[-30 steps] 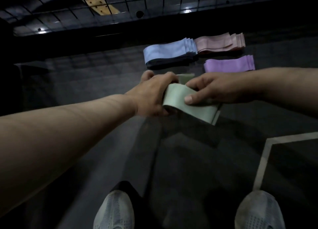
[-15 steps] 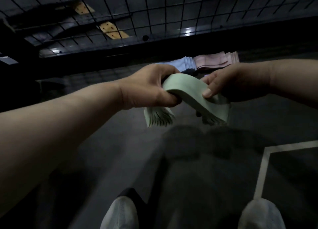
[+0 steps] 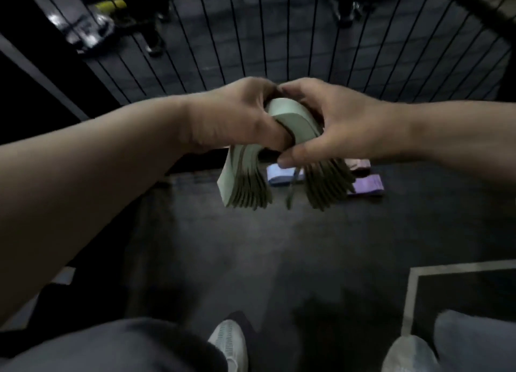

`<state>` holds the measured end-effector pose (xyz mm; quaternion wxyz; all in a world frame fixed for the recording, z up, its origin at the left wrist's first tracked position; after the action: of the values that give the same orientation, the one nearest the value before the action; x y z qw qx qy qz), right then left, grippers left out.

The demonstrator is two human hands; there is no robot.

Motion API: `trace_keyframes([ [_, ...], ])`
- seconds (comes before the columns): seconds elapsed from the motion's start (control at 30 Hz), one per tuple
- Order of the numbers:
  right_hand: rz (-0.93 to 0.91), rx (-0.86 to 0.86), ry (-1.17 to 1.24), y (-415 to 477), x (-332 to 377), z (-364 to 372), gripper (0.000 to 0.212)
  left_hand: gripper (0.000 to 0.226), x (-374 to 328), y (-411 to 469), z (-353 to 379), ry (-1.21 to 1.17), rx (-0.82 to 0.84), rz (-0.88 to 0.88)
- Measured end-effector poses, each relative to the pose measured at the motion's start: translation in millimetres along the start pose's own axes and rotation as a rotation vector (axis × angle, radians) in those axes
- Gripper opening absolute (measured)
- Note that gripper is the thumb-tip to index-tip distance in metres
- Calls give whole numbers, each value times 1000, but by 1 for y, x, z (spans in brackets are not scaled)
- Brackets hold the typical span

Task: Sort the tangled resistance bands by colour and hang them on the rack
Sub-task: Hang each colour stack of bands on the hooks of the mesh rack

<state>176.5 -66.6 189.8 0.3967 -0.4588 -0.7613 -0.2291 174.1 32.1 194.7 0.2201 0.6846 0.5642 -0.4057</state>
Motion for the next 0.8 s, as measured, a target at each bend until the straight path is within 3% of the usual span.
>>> trace_keyframes([
  [0.13, -25, 13, -38, -30, 71, -27, 74, 68, -58, -42, -45, 0, -52, 35],
  [0.33, -57, -12, -130, -70, 168, -54, 28, 73, -119, -112, -92, -219, -41, 38],
  [0.5, -60, -36, -64, -115, 226, -71, 46, 84, -170, -169, -105, -221, -5, 120],
  [0.63, -117, -99, 0, -154, 255, -91, 36, 77, -206, -199, -107, -107, -85, 189],
  [0.8, -117, -123, 159, -191, 279, -101, 27, 81, -225, -223, -114, -231, -185, 235],
])
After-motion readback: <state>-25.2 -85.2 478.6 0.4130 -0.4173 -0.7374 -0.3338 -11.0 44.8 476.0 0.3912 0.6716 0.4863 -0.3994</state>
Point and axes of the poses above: each hand's wrist, its own y-axis towards the middle knuckle, its own z-axis out of the palm, x = y × z, the point moved 9 cm from there along y, towards the middle knuckle, and after that the axes turned 13 degrees about -x, right-handed, at the moved point
